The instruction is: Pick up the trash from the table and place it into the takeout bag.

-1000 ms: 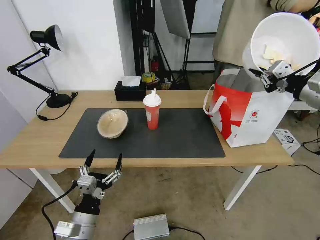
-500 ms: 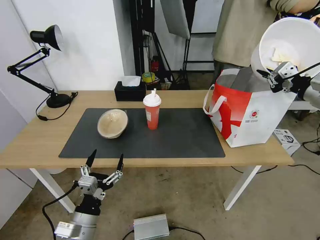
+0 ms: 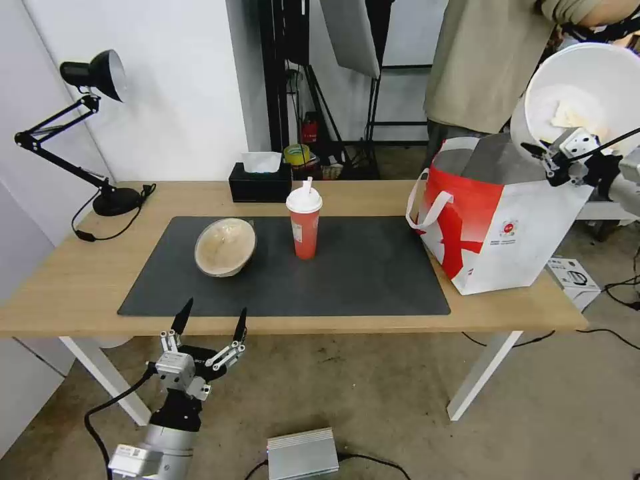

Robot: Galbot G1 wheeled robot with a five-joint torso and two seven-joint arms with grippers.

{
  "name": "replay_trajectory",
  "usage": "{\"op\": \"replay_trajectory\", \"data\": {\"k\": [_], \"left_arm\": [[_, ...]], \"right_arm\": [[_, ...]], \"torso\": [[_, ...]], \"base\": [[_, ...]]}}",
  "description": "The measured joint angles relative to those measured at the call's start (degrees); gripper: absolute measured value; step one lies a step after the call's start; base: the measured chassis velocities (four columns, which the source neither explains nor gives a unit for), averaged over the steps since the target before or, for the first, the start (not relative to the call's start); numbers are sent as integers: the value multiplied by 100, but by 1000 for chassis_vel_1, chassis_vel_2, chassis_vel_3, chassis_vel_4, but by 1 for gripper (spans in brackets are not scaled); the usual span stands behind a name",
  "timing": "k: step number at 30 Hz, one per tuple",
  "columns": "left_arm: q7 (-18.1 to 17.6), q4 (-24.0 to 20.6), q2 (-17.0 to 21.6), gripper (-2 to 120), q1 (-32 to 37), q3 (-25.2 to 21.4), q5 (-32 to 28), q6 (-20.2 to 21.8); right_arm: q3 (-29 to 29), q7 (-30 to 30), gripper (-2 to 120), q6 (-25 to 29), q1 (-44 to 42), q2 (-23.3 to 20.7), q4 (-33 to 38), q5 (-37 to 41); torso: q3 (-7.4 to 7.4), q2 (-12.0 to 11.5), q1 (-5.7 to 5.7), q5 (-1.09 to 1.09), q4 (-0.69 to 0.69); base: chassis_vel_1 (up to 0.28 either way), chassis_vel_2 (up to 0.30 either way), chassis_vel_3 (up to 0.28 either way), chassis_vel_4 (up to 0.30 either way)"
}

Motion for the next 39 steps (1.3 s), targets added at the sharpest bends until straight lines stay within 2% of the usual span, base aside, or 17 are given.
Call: {"op": "replay_trajectory", "data": {"k": [12,39], "left_arm": [[4,95,-17,100,-55,-4,-18,0],[4,299,-26,100,-184,-1,-44,-5]], "right_arm": [[-713,-31,0,4,769,288,-352,-175],[-1418,-87,0,19,1286,726,-810,-457]], "torso": [[0,0,0,0,0],[0,0,0,0,0]], "base": [[0,0,0,0],[0,0,0,0]]}}
